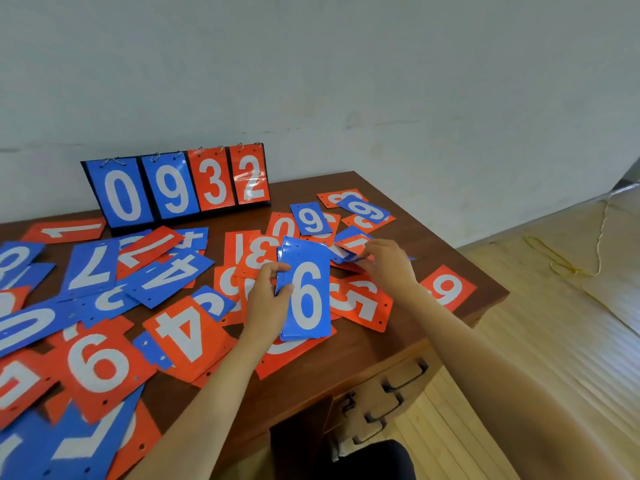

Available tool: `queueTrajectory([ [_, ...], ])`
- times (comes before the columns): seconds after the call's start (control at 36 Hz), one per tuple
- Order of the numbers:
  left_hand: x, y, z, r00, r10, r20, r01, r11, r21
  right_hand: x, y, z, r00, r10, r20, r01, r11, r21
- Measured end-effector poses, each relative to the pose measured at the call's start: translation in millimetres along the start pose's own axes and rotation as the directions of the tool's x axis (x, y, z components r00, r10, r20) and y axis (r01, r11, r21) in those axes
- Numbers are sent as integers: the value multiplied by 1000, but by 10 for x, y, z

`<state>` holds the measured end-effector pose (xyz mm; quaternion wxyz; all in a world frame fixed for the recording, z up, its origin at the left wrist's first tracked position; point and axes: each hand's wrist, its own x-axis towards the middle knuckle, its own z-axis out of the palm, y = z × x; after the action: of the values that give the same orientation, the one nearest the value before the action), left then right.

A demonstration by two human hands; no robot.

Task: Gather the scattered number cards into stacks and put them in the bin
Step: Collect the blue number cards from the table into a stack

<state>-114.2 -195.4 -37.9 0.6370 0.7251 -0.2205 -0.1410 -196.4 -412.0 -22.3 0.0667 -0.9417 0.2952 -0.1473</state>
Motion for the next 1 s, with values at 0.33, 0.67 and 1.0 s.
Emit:
queueTrajectory([
  [0.33,-378,147,-369,996,23,-87,-17,997,72,-575,-639,-977,990,78,-119,34,682,730],
  [0.67,-652,284,-677,997,36,-67,-38,999,-25,-818,-1180,-686,990,17,142,-125,588,799],
  [1.0,-485,95,-788,1000,6,-27,-9,995,-103,-535,-1309,-172,998,65,9,-55,752,657],
])
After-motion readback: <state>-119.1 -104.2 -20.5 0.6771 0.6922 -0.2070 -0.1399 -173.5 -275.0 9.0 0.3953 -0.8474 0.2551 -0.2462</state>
